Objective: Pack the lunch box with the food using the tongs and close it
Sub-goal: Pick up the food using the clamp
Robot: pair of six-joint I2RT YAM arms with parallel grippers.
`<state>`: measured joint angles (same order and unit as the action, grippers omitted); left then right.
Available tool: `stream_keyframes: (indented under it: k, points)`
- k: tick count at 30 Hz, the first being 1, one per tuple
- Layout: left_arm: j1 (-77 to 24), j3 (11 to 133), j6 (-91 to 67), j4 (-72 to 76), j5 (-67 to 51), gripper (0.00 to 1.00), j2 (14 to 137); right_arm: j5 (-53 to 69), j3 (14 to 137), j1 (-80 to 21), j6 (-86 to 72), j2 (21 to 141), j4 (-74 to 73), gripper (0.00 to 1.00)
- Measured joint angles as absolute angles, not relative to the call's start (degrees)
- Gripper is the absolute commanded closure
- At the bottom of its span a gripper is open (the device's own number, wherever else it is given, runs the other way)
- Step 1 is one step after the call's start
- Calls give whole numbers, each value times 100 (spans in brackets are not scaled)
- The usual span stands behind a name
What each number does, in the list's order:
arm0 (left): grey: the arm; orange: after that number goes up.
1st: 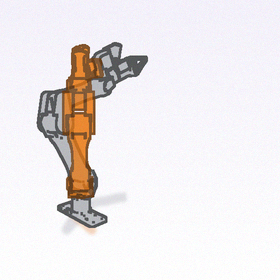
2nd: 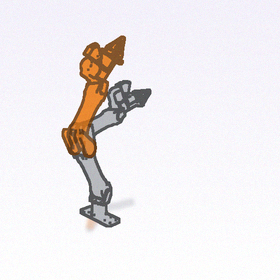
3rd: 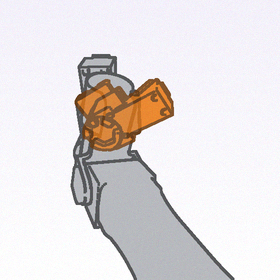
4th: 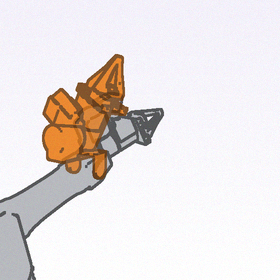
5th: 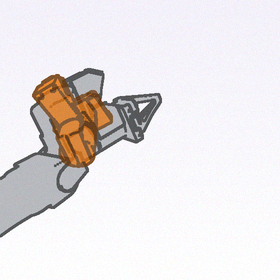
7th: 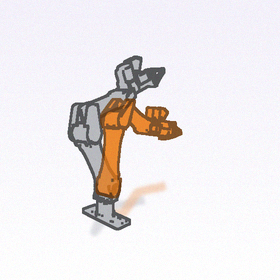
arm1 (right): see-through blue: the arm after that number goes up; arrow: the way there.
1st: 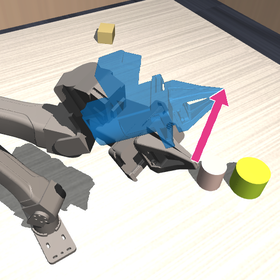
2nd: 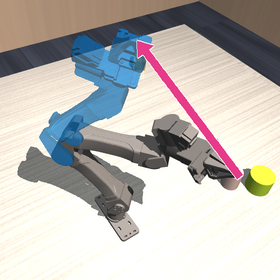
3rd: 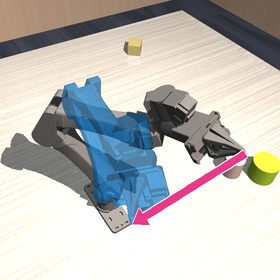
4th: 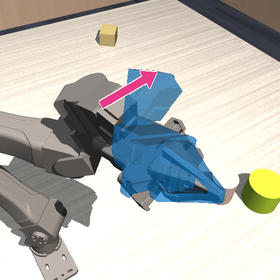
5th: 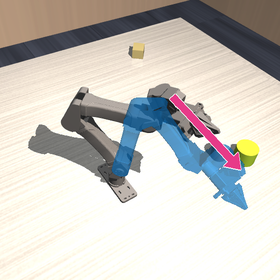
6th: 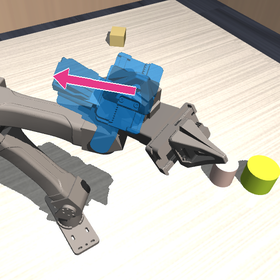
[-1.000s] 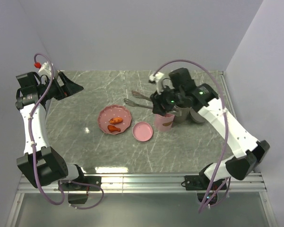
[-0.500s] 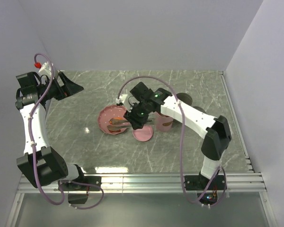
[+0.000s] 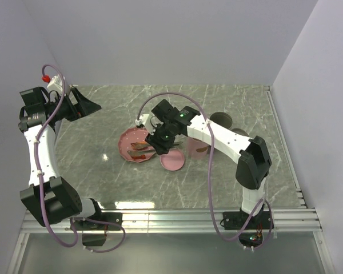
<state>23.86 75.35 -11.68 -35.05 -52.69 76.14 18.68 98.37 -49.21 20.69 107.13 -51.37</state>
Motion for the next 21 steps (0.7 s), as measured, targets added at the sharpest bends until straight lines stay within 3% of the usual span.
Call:
stream_keyframes:
  k: [21]
  points:
    - [2386, 7535, -1118, -3522, -5266, 6, 7614, 1826, 9870, -4925, 2053, 11279, -4919, 50]
